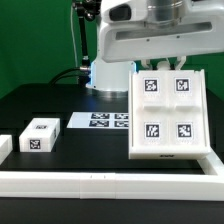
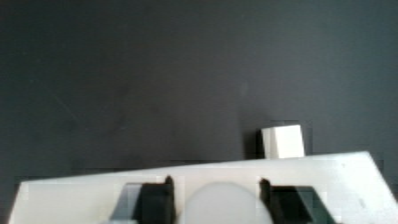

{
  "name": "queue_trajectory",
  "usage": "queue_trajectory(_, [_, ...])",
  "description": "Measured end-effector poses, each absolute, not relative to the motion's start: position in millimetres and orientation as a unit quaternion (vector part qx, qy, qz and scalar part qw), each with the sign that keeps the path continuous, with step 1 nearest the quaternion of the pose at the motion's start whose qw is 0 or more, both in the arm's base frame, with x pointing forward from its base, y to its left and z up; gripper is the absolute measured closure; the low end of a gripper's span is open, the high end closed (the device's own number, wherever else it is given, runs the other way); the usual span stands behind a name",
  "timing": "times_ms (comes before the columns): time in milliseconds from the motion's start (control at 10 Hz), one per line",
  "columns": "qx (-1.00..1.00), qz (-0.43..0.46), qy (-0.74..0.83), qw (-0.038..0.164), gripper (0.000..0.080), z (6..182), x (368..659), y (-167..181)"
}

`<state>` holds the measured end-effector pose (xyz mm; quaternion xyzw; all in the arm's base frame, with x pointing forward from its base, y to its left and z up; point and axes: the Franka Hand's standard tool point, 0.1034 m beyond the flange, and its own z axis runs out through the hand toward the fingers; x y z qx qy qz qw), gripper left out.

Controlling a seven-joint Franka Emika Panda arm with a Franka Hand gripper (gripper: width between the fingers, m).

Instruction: Assemble cabinet

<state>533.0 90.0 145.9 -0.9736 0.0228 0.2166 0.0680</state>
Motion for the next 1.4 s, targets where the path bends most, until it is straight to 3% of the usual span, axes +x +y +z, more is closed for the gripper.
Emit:
queue_trajectory(200, [-0.964, 0.258, 0.025, 0.067, 0.0579, 141.6, 534.0, 93.6])
queue_trajectory(600, [-0.964, 0.257, 0.025, 0.068, 0.0578, 138.7, 534.3, 93.4])
queue_trajectory(800, [-0.960, 0.270, 0.020, 0.072, 0.0578, 152.9, 554.3, 94.9])
queue_trajectory(1200, [-0.954, 0.290, 0.024, 0.073, 0.0578, 128.1, 553.6, 93.9])
queue_trajectory(1400, [-0.951, 0.300, 0.026, 0.073, 0.0578, 128.3, 551.0, 91.5])
